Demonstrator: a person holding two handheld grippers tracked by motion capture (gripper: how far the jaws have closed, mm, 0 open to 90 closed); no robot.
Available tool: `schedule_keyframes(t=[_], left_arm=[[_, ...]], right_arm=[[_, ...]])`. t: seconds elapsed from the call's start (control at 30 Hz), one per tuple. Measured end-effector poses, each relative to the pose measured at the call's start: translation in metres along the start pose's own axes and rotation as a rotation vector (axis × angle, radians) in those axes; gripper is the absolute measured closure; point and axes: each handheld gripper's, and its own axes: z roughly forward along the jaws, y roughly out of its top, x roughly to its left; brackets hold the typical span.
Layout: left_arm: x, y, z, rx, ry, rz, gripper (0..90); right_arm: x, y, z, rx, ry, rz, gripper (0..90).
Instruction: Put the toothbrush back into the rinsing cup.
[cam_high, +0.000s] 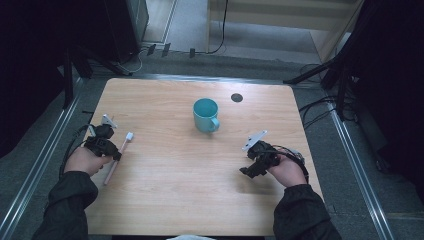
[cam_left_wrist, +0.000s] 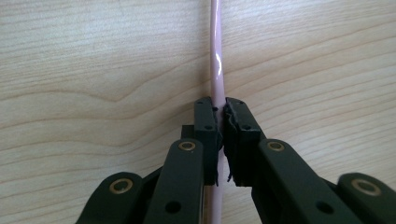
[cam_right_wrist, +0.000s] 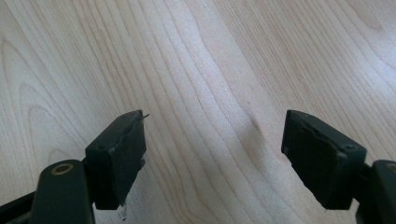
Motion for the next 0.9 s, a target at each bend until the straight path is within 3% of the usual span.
schedule_keyframes(t=[0.13, 0.2, 0.47, 0.57, 0.67, 0.9], left_arm=[[0.000, -0.001, -0.004, -0.011, -0.016, 0.009, 84.1], [0.000, -0.002, -0.008, -0.022, -0.046, 0.019, 84.1], [-0.010, -0.002, -0.024, -0.086, -0.059, 0.051, 84.1], [-0.015, -0.003, -0.031, -0.131, -0.080, 0.082, 84.1], [-0.021, -0.003, -0.038, -0.170, -0.068, 0.100, 84.1], [-0.027, -0.004, -0.044, -0.230, -0.093, 0.115, 84.1]], right_arm=[[0.000, 0.000, 0.000, -0.001, 0.002, 0.001, 22.2], [0.000, 0.000, 0.000, 0.000, 0.002, 0.000, 22.1], [0.000, -0.001, -0.001, -0.003, 0.004, 0.007, 22.1], [0.000, -0.001, -0.001, -0.002, 0.005, 0.010, 22.1], [0.000, -0.001, -0.001, -0.002, 0.005, 0.008, 22.1], [-0.001, -0.002, -0.001, -0.003, 0.003, 0.006, 22.1]])
